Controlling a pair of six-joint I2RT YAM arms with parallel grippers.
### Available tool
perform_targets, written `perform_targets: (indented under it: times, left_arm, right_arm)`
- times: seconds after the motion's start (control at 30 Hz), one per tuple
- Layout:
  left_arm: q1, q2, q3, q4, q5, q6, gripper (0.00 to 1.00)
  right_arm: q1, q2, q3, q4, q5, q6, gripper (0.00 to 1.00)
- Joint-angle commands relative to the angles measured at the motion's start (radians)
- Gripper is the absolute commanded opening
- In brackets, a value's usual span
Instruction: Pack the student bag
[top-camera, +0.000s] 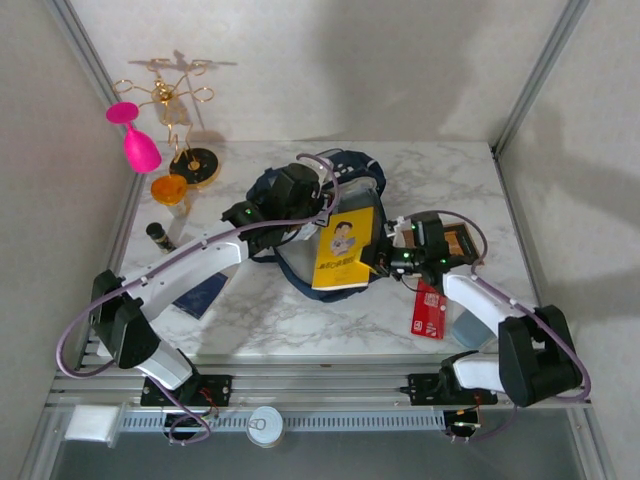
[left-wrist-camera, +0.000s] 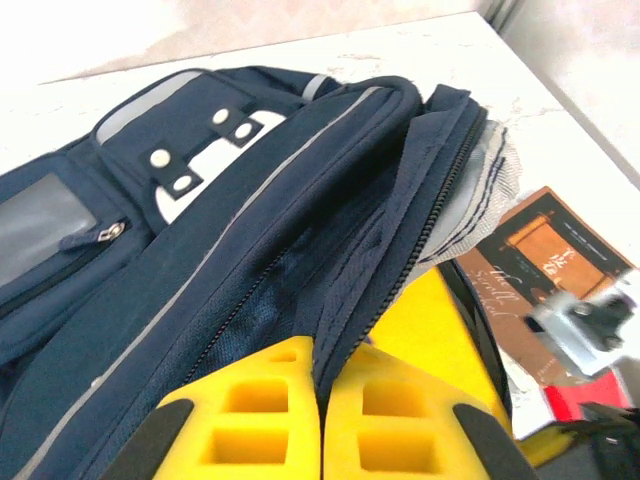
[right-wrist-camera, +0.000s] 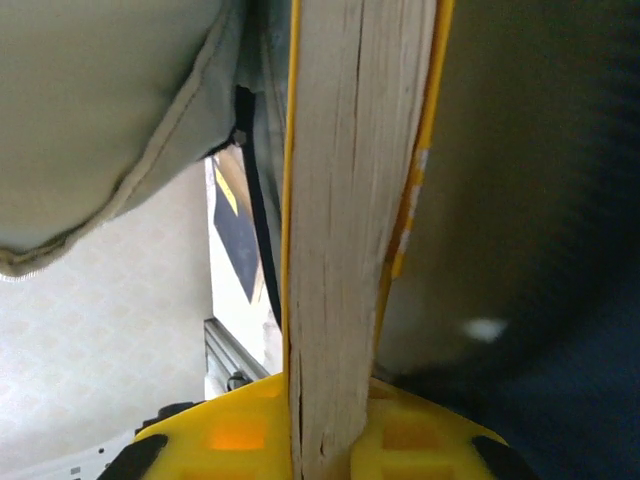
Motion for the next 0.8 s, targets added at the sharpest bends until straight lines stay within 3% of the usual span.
perform_targets:
  times: [0.0,0.23,0.37,0.6,0.77]
  left_arm:
    - [-0.024,-0.041,0.016,0.079,-0.021,0.008,0.0]
    - [-0.024,-0.072,-0.054,0.117,-0.02,-0.008,0.0]
    - [-0.024,-0.086,-0.063,0.106,-0.063,-0.006,0.0]
    - [-0.024,-0.1,-0.09,0.111,-0.09,0.003,0.0]
    - [-0.024,-0.111,-0.11,0.124,-0.087,0.004,0.0]
  right_arm:
    - [0.02,0.1,0.126,0.176,-0.001,-0.012,0.0]
    - [0.074,0.4,0.33,0.2,0.0,-0.076,0.0]
    - [0.068,0.493,0.411,0.06,0.08,-0.177,0.02]
    - [0.045,0.461,0.419,-0.08,0.222,-0.252,0.46]
    - [0.057,0.292,0.301,-0.177,0.398,-0.28,0.6]
